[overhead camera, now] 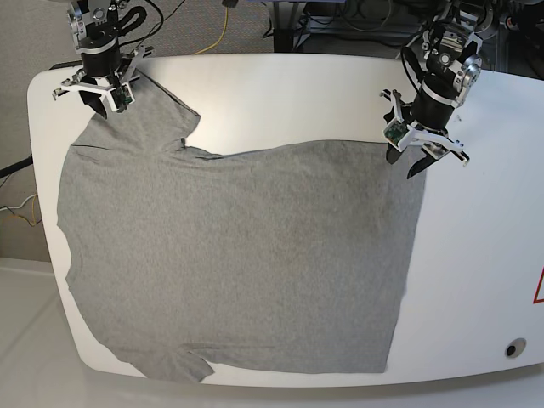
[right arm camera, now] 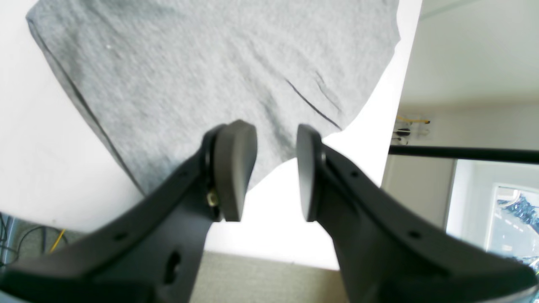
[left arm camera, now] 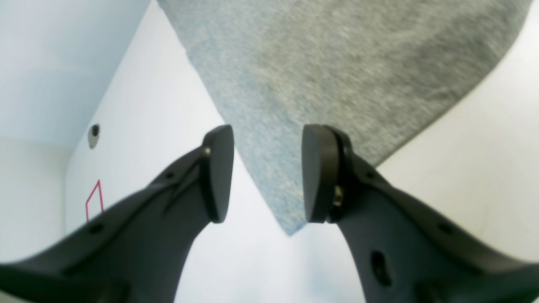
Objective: Fold the T-shirt properly
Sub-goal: 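Position the left gripper over the shirt's shoulder corner by the collar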
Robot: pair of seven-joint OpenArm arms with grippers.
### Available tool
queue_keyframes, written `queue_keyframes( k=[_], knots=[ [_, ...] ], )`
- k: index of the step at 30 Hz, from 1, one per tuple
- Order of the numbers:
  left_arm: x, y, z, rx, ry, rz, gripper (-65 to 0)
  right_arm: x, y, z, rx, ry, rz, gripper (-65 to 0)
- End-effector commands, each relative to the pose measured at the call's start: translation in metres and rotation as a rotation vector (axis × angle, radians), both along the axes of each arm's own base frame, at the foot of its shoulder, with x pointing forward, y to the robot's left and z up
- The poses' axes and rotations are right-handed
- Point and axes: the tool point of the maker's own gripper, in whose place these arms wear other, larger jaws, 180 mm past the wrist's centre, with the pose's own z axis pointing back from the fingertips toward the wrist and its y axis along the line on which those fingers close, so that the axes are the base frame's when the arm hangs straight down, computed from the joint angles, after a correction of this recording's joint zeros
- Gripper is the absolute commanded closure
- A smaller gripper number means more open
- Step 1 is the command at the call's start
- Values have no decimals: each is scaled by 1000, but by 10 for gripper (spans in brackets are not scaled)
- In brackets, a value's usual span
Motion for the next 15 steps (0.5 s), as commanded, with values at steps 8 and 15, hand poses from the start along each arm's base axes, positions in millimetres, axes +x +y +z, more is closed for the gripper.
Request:
queue_keyframes(
  k=[8, 15],
  knots=[
    [4, -7, 6, -165, 16, 26, -236, 6, -4, 9, -24, -30, 6, -196],
    [6, -1, 0, -203, 44, 49, -230, 6, -5, 9, -24, -29, 2, -195]
  ],
)
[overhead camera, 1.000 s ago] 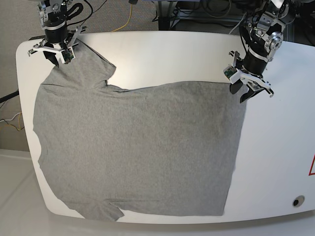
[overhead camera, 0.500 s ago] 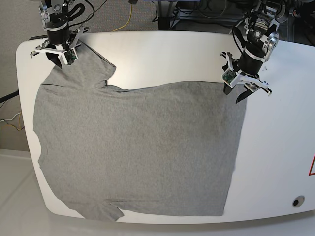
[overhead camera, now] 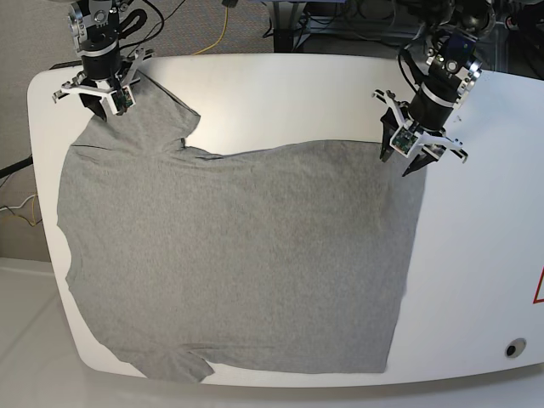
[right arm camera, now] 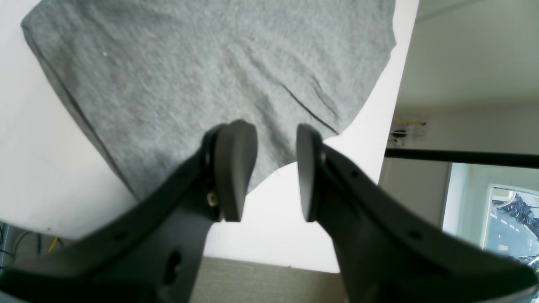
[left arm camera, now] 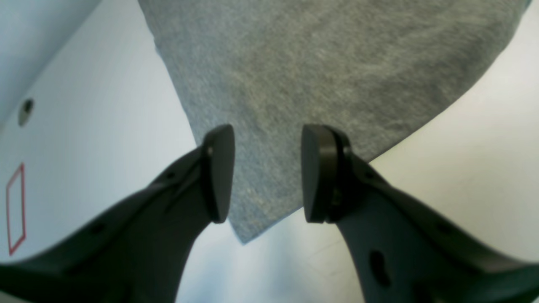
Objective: Fold the T-shirt properly
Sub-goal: 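Position the left gripper over the shirt's shoulder corner by the collar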
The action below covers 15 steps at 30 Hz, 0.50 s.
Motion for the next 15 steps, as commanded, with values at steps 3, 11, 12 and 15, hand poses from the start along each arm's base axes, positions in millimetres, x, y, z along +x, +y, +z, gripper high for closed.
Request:
queue_keyframes(
  k=[3, 11, 12, 15],
  knots=[
    [4, 4, 6, 42, -36, -34, -230, 1, -3, 4, -9, -10, -2, -195],
    [4, 15, -7, 120, -10, -56, -227, 1, -2, 5, -9, -12, 0, -197],
    [5, 17, -12, 135, 0, -59, -226, 2, -1, 6, -10, -14, 4, -199],
    [5, 21, -19, 147, 23, -60, -224, 3, -1, 6, -9, -15, 6, -199]
  ],
)
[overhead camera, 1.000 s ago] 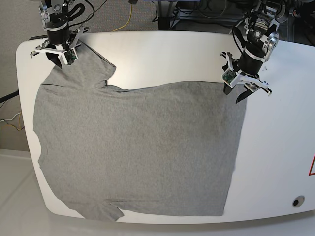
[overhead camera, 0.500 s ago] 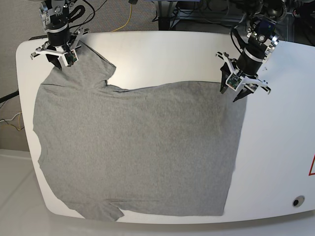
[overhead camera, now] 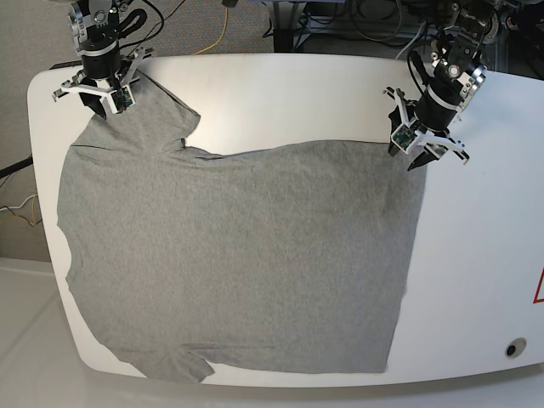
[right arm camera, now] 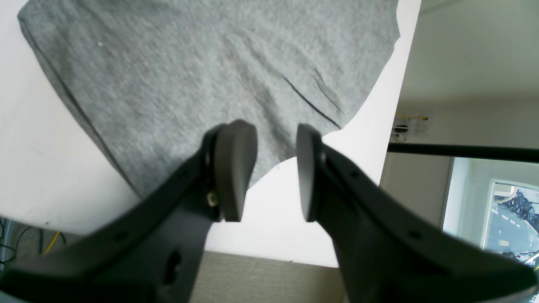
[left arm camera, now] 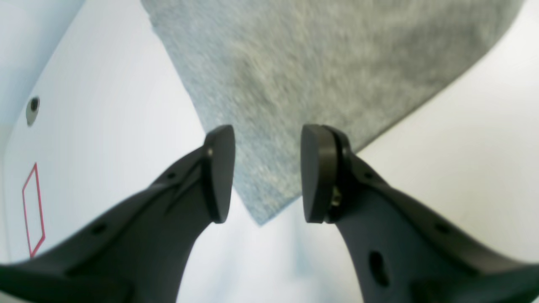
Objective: Fold the T-shirt properly
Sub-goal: 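Position the left gripper over the shirt's shoulder corner by the collar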
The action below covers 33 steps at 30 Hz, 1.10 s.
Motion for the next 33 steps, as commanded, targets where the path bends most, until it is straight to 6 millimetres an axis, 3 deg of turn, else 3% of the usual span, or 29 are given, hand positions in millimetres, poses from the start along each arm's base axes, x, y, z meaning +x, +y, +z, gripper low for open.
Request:
queue_keyframes(
  k=[1, 13, 23, 33],
  knots=[
    [7, 3, 7, 9, -33, -7, -223, 6, 1, 10, -9, -35, 18, -199],
    [11, 2, 6, -8, -46, 0, -228, 8, -3, 11, -16, -39, 6, -202],
    [10, -4, 17, -32, -59, 5, -234, 11, -9, 12, -9, -46, -15, -204],
    [16, -5, 18, -23, -76, 8, -266, 10, -3, 12, -14, -48, 8, -199]
  ],
)
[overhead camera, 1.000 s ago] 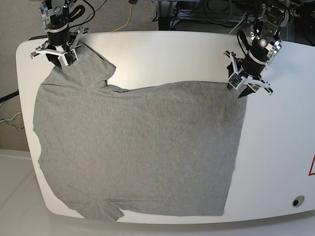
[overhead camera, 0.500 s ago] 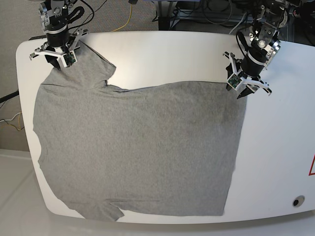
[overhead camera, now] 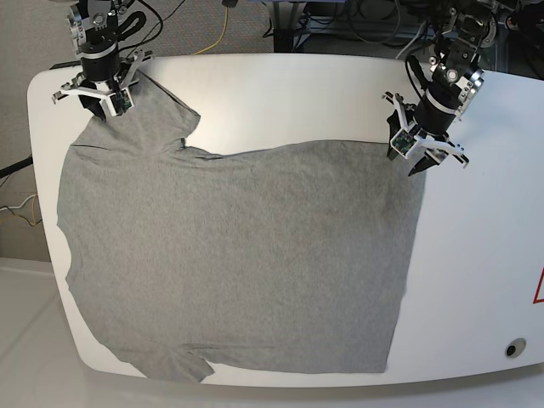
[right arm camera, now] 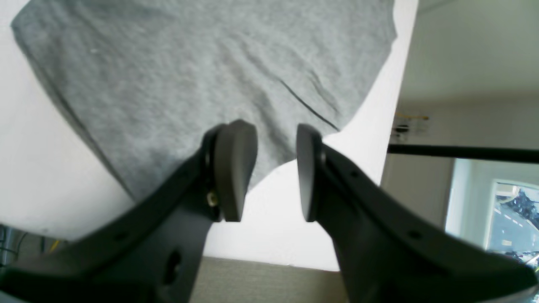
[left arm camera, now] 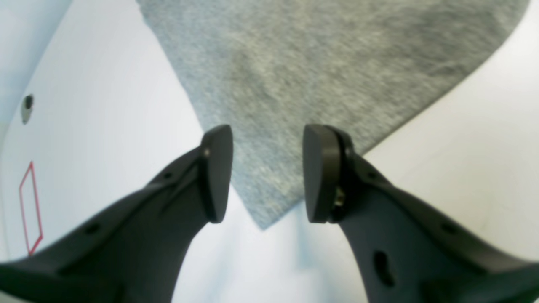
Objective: Fold the T-shirt properly
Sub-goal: 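Position the left gripper over the shirt's shoulder corner by the collar, then shift the left gripper along the shoulder edge toward the sleeve seam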
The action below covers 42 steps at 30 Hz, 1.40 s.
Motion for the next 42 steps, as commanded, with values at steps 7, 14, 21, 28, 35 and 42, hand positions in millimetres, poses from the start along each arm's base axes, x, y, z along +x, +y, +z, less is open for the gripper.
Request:
queue_keyframes(
  k=[7, 14, 21, 28, 35, 42],
  knots=[
    [22, 7, 12, 4, -38, 19, -251, 8, -2, 14, -18, -50, 7, -198],
    [27, 11, -11, -52, 71, 27, -251, 8, -1, 14, -8, -53, 10, -197],
    [24, 6, -16, -74, 97, 30, -250, 9, 0, 15, -4, -57, 11, -197],
    [18, 0, -21, -75, 112, 19, -250, 10, -1, 15, 1, -60, 9, -198],
    [17, -3, -26, -85, 129, 21, -250, 11, -4, 17, -8, -63, 2, -200],
    [15, -5, -28, -93, 135, 4, -256, 12, -2, 17, -3, -62, 1, -199]
  ],
)
